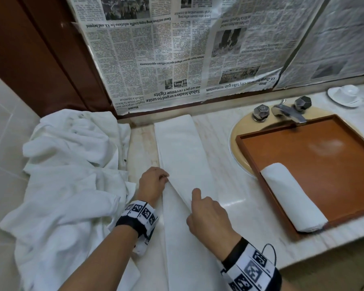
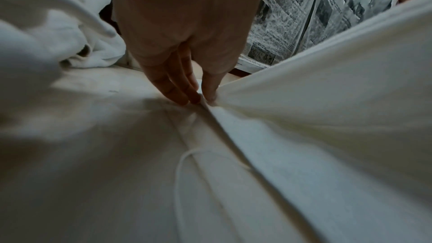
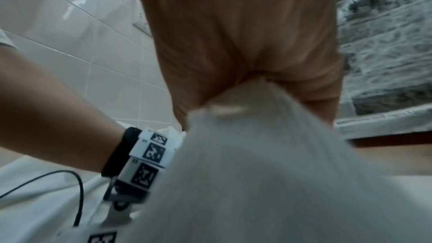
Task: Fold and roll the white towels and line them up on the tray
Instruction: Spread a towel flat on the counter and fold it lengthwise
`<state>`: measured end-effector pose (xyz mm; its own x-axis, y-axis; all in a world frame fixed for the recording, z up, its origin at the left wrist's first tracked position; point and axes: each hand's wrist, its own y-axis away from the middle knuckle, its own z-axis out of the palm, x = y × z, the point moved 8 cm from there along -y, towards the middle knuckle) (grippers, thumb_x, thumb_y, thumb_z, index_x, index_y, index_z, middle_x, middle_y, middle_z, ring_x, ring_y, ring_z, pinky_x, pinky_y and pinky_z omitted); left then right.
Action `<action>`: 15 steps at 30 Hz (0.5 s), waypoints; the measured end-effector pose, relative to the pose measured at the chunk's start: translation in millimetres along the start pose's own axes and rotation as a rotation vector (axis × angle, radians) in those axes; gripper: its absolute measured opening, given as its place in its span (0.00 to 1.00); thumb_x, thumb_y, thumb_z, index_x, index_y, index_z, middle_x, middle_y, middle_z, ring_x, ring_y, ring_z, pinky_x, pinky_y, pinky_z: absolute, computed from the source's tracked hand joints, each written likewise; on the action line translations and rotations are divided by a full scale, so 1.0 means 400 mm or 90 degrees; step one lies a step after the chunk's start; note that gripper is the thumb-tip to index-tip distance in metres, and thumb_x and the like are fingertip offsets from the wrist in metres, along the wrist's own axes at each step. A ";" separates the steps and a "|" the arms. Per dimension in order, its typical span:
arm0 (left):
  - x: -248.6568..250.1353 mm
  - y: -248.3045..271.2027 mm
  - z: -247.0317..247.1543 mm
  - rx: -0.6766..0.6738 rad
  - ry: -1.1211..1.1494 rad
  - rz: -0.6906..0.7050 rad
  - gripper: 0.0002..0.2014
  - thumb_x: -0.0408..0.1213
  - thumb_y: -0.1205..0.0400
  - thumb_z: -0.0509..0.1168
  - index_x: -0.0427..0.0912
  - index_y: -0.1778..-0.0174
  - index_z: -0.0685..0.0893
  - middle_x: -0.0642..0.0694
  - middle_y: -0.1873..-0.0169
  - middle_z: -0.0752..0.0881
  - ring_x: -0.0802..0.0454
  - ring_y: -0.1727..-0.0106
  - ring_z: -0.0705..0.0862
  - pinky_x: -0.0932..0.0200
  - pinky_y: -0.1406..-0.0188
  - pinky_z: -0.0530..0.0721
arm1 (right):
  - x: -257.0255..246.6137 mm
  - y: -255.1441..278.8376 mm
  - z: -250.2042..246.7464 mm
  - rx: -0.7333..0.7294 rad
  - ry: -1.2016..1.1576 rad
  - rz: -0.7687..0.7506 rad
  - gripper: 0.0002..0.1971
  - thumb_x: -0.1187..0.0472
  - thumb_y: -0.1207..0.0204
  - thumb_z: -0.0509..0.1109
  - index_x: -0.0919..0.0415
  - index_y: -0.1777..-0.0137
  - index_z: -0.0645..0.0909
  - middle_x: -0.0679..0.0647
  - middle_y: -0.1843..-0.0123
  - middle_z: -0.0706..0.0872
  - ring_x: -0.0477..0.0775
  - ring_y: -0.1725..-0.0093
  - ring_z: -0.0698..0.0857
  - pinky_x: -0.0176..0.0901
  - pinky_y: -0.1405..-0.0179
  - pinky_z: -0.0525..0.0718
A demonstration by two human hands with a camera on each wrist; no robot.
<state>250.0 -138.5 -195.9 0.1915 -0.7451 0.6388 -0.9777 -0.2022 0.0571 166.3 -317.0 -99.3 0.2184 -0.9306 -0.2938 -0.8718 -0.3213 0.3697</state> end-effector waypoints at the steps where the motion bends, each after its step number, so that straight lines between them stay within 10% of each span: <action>1: -0.002 -0.001 -0.005 0.002 0.005 -0.005 0.09 0.28 0.18 0.67 0.39 0.47 0.92 0.42 0.43 0.88 0.45 0.42 0.85 0.61 0.42 0.76 | -0.017 -0.002 -0.001 0.000 -0.014 -0.004 0.13 0.62 0.17 0.59 0.59 0.35 0.66 0.49 0.65 0.62 0.47 0.71 0.61 0.41 0.76 0.55; 5: -0.011 -0.003 -0.019 0.005 0.013 -0.018 0.10 0.25 0.18 0.64 0.37 0.49 0.90 0.40 0.49 0.89 0.43 0.46 0.86 0.59 0.45 0.78 | -0.085 -0.004 0.026 0.004 -0.016 -0.056 0.05 0.57 0.15 0.55 0.58 0.50 0.64 0.50 0.66 0.63 0.57 0.68 0.67 0.46 0.75 0.53; 15: -0.017 0.002 -0.015 -0.038 -0.008 -0.064 0.10 0.28 0.18 0.61 0.39 0.53 0.88 0.45 0.56 0.88 0.48 0.55 0.85 0.63 0.56 0.75 | -0.069 -0.001 0.230 -0.139 0.033 -0.078 0.10 0.71 0.21 0.60 0.58 0.46 0.64 0.51 0.67 0.60 0.51 0.72 0.58 0.47 0.75 0.53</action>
<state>247.4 -129.9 -195.7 0.2896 -0.7311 0.6178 -0.9568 -0.2386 0.1661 120.2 -274.8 -172.5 0.3436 -0.8885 -0.3043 -0.7232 -0.4570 0.5178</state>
